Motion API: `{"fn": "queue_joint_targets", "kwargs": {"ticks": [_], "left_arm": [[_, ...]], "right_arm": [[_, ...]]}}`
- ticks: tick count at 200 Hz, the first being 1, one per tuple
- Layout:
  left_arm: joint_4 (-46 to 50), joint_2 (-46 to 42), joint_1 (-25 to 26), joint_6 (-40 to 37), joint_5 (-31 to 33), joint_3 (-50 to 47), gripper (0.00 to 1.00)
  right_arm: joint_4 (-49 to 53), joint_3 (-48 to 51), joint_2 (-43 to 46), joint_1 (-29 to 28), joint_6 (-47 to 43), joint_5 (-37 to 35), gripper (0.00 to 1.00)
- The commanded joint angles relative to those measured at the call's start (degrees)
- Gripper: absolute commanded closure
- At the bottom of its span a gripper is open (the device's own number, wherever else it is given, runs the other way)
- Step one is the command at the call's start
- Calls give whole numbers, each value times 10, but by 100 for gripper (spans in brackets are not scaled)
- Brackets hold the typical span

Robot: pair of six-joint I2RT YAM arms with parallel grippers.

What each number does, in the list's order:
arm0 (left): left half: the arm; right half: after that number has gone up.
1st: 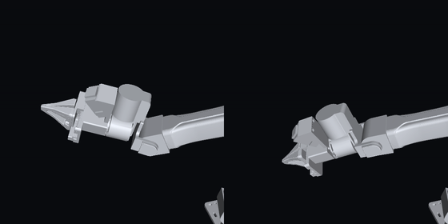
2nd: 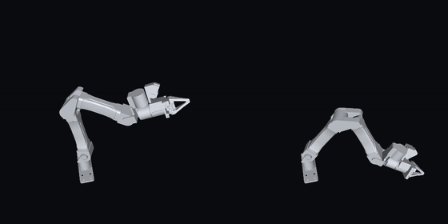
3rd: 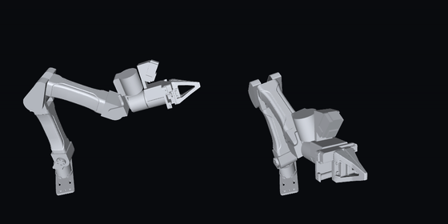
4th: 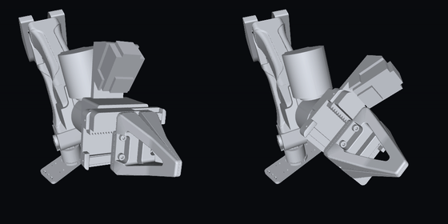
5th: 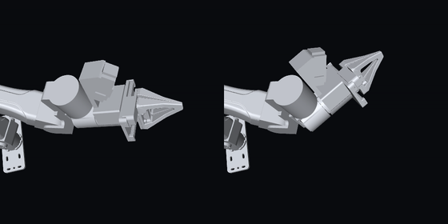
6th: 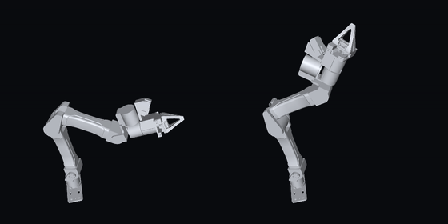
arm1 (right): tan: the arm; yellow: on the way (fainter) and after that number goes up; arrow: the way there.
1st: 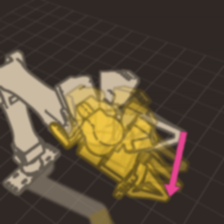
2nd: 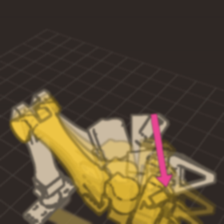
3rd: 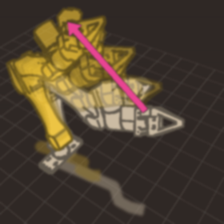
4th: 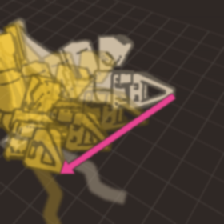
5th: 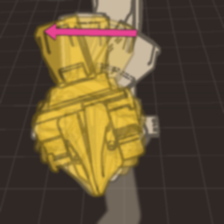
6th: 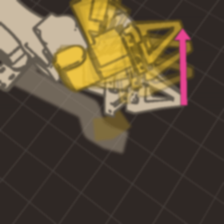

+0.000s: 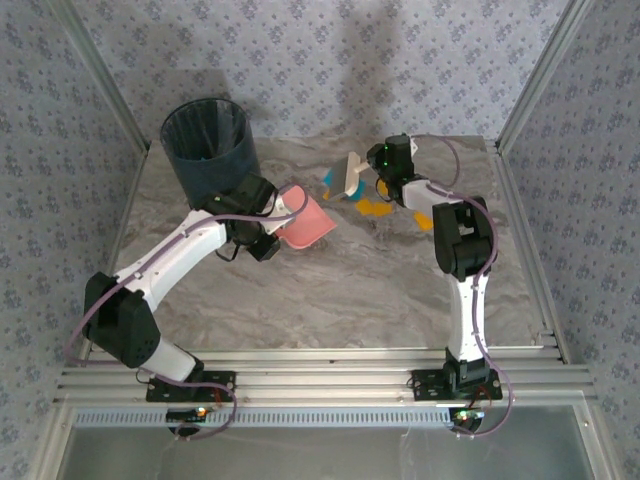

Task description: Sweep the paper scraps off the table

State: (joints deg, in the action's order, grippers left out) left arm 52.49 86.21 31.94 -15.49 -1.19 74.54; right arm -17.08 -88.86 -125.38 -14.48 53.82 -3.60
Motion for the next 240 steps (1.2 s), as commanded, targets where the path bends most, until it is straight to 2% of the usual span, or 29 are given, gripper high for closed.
{"fn": "queue_joint_targets", "kwargs": {"ticks": [1, 73, 175, 240], "left_arm": [[9, 11, 4, -9, -1, 2, 100], [14, 17, 4, -11, -10, 2, 100], [19, 21, 18, -16, -7, -2, 100], [23, 26, 43, -48, -12, -23, 100]], "right_arm": [[37, 34, 52, -6, 0, -65, 100], [47, 167, 167, -27, -19, -159, 100], [37, 379, 294, -74, 6, -227, 100], [67, 488, 403, -112, 21, -274, 100]]}}
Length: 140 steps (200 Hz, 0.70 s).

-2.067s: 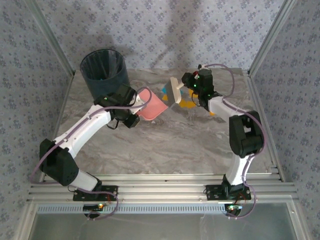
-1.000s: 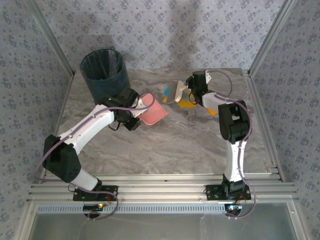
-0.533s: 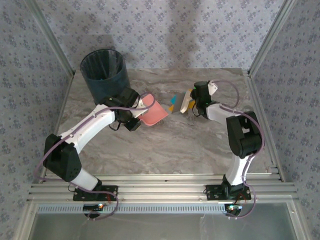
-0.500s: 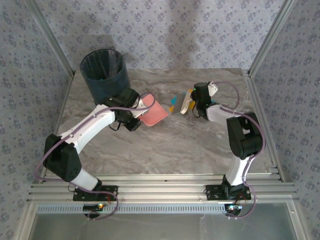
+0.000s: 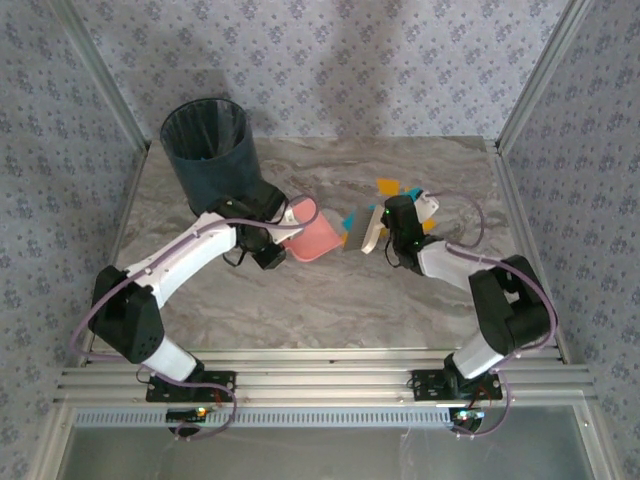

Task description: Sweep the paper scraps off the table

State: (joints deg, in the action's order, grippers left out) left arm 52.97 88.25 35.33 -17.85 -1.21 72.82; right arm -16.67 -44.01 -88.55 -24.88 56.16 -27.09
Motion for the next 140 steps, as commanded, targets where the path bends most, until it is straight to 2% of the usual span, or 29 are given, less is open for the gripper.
{"fn": "queue_joint_targets", "kwargs": {"ticks": [1, 71, 109, 140], "left_arm": [[19, 6, 10, -24, -12, -6, 100], [26, 19, 31, -43, -32, -19, 100], [22, 20, 40, -57, -48, -33, 100], [26, 27, 47, -65, -59, -40, 100]], "right_arm": [[63, 41, 36, -8, -3, -39, 100], [116, 132, 180, -38, -16, -40, 100], [101, 135, 247, -38, -89, 1, 100], [91, 111, 258, -34, -148, 51, 100]]}}
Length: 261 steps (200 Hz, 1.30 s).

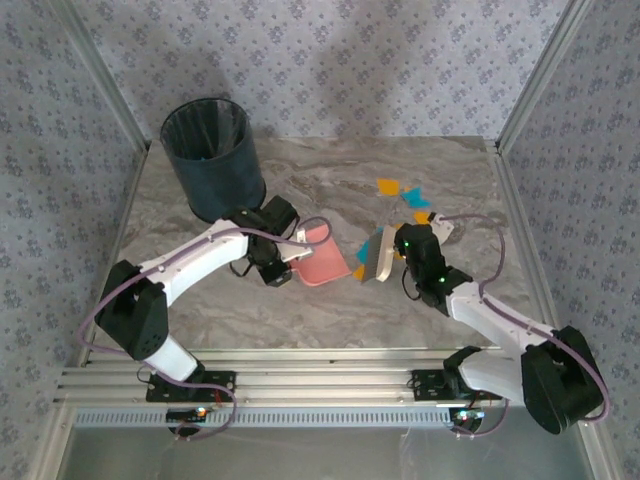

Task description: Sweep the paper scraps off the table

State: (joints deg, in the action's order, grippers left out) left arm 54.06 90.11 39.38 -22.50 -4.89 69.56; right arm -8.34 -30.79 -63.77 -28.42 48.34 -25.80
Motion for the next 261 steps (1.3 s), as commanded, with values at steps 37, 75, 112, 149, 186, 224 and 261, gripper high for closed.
{"fn": "queue_joint_targets", "kwargs": {"ticks": [37, 75, 112, 149, 186, 224, 261], "left_arm": [[14, 23, 9, -17, -25, -8, 100], [14, 45, 17, -13, -32, -8, 100], [16, 67, 18, -8, -35, -4, 100], [21, 87, 19, -6, -42, 0, 100], [28, 97, 19, -6, -49, 6, 100], [36, 106, 23, -5, -53, 9, 100], [33, 110, 31, -3, -31, 10, 100]], "right_arm": [[7, -59, 12, 1, -136, 84, 100], [40, -105, 15, 0, -191, 100, 100], [101, -147, 11, -15, -235, 55, 100], [163, -189, -10, -46, -284, -25, 100], [203, -218, -44, -75, -321, -76, 100], [193, -214, -66, -87, -327, -98, 100], [147, -187, -76, -97, -323, -106, 100]]}}
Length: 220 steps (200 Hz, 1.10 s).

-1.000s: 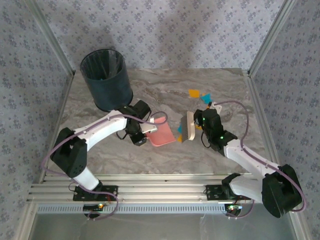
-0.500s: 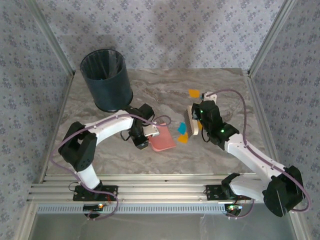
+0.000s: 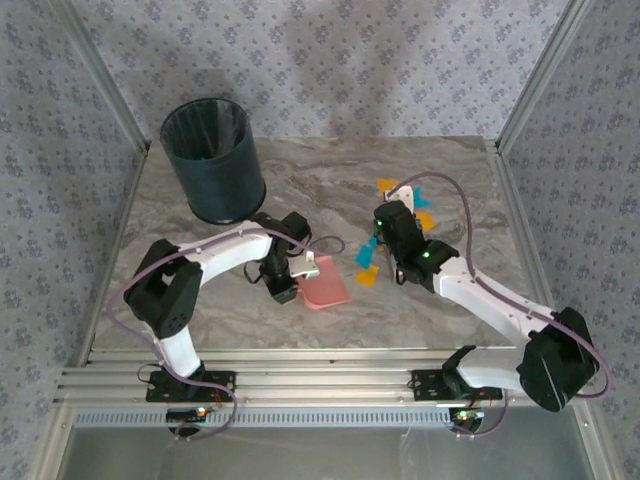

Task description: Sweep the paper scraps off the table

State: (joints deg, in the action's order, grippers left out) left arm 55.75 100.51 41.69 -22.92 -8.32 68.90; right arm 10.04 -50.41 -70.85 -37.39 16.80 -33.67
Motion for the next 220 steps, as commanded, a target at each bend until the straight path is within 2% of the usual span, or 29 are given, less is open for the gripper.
{"fn": "queue_joint_targets", "kwargs": {"ticks": [1, 41, 80, 220], "left_arm": [[16, 7, 8, 1, 5, 17, 100], [19, 20, 11, 13, 26, 27, 100], [24, 23, 10, 17, 21, 33, 100], [42, 43, 11, 27, 5, 42, 100]], "right_arm": [[-37, 10, -5, -7, -8, -27, 100], [-65, 24, -26, -16, -13, -27, 100], [-80, 32, -43, -23, -17, -18, 100], [-154, 43, -55, -36, -4, 162, 100]]}}
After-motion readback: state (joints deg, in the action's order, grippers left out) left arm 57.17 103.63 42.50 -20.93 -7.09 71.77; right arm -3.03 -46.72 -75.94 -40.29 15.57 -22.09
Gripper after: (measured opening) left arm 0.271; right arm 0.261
